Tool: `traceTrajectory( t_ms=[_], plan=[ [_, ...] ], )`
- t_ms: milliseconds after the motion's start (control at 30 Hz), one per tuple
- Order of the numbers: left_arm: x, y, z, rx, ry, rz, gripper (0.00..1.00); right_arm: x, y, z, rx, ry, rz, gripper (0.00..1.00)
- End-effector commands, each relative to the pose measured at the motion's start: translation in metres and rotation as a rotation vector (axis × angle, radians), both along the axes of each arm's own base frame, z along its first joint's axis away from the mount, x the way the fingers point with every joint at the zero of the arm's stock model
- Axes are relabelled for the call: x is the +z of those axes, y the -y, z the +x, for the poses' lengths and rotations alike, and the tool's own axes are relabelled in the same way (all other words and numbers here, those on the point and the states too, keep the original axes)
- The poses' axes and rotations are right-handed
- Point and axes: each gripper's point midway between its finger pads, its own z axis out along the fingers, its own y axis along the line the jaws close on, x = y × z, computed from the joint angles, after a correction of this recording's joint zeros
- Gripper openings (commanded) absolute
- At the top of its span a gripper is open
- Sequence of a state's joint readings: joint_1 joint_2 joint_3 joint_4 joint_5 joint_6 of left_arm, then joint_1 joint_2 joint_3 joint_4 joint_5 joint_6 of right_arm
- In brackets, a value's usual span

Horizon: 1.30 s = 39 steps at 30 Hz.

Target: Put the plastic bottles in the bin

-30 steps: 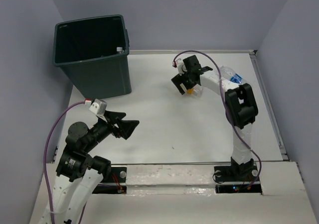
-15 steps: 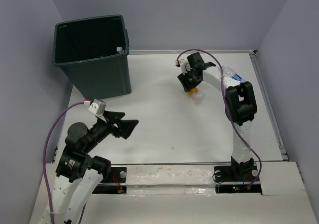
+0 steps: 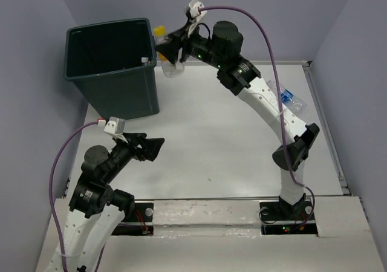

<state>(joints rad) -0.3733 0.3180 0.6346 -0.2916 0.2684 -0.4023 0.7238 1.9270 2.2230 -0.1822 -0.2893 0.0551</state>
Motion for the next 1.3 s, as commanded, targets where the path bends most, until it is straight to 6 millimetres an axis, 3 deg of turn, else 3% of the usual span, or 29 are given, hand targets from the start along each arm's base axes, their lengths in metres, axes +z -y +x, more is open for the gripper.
traceTrajectory(
  t_ms=[0,33,67,100,133,167,200,233,267,300,333,533,600,633,733,800,833,867,900,933,967,1000,1033,1067,1133,1167,1200,1233,1267],
  plan=[
    [0.017,-0.004,0.010,0.046,0.046,-0.029,0.99,0.093,-0.019,0.004,0.084,0.148,0.362,0.34],
    [0.016,-0.003,0.010,0.043,0.044,-0.027,0.99,0.114,-0.021,-0.003,0.110,0.217,0.447,0.34],
    [0.016,-0.002,0.010,0.038,0.045,-0.026,0.99,0.100,-0.037,0.008,0.113,0.215,0.477,0.34],
    [0.015,-0.001,0.010,0.032,0.041,-0.026,0.99,0.126,-0.032,-0.004,0.114,0.296,0.587,0.34],
    [0.015,0.000,0.010,0.026,0.041,-0.026,0.99,0.128,-0.032,-0.003,0.117,0.340,0.616,0.34],
    [0.014,0.000,0.009,0.021,0.042,-0.024,0.99,0.111,-0.045,0.011,0.058,0.326,0.657,0.34],
    [0.014,0.001,0.009,0.018,0.041,-0.026,0.99,0.111,-0.045,0.014,0.012,0.372,0.689,0.34],
    [0.014,0.001,0.009,0.015,0.041,-0.026,0.99,0.125,-0.036,0.008,-0.020,0.421,0.760,0.34],
    [0.014,0.001,0.009,0.015,0.042,-0.025,0.99,0.121,-0.034,0.015,-0.076,0.420,0.797,0.35],
    [0.013,0.002,0.009,0.009,0.041,-0.025,0.99,0.103,-0.042,0.026,-0.089,0.416,0.792,0.36],
    [0.014,0.002,0.009,0.007,0.043,-0.024,0.99,0.103,-0.036,0.028,-0.115,0.420,0.833,0.38],
    [0.015,0.003,0.007,0.001,0.049,-0.025,0.99,0.069,-0.051,0.048,-0.170,0.385,0.801,0.49],
    [0.015,0.003,0.007,-0.001,0.052,-0.027,0.99,0.059,-0.056,0.053,-0.183,0.382,0.760,0.65],
    [0.015,0.003,0.007,-0.001,0.052,-0.027,0.99,0.058,-0.059,0.054,-0.182,0.375,0.739,0.80],
    [0.016,0.001,0.006,0.005,0.058,-0.029,0.99,0.071,-0.058,0.046,-0.166,0.383,0.689,0.94],
    [0.017,0.000,0.006,0.010,0.061,-0.031,0.99,0.081,-0.055,0.040,-0.160,0.398,0.650,0.98],
    [0.018,0.000,0.006,0.010,0.064,-0.031,0.99,0.068,-0.061,0.044,-0.163,0.371,0.590,0.98],
    [0.018,0.000,0.006,0.010,0.065,-0.031,0.99,0.092,-0.048,0.032,-0.163,0.386,0.596,0.99],
    [0.019,0.000,0.005,0.012,0.070,-0.035,0.99,0.093,-0.044,0.030,-0.150,0.388,0.559,0.99],
    [0.019,0.000,0.005,0.010,0.070,-0.035,0.99,0.058,-0.042,0.053,-0.180,0.338,0.460,0.99],
    [0.021,-0.001,0.003,0.011,0.082,-0.038,0.99,0.089,-0.009,0.041,-0.194,0.362,0.470,0.98],
    [0.022,-0.001,0.002,0.012,0.087,-0.041,0.99,0.081,0.008,0.050,-0.215,0.338,0.433,0.97],
    [0.023,-0.002,0.000,0.010,0.092,-0.045,0.99,0.030,0.015,0.069,-0.212,0.240,0.328,0.95],
    [0.026,-0.002,-0.002,0.010,0.108,-0.051,0.99,0.042,0.078,0.091,-0.292,0.237,0.312,0.94],
    [0.030,-0.003,-0.005,0.005,0.124,-0.056,0.99,0.007,0.138,0.123,-0.378,0.126,0.250,0.93],
    [0.032,-0.003,-0.007,0.005,0.137,-0.061,0.99,-0.038,0.167,0.141,-0.438,0.032,0.163,0.92],
    [0.034,-0.003,-0.009,-0.001,0.143,-0.066,0.99,-0.058,0.203,0.156,-0.525,-0.007,0.110,0.92],
    [0.034,-0.001,-0.011,-0.010,0.147,-0.068,0.99,-0.084,0.262,0.174,-0.663,-0.029,0.004,0.93],
    [0.035,-0.001,-0.013,-0.012,0.151,-0.072,0.99,-0.102,0.297,0.182,-0.779,-0.043,-0.058,0.94]
  ],
)
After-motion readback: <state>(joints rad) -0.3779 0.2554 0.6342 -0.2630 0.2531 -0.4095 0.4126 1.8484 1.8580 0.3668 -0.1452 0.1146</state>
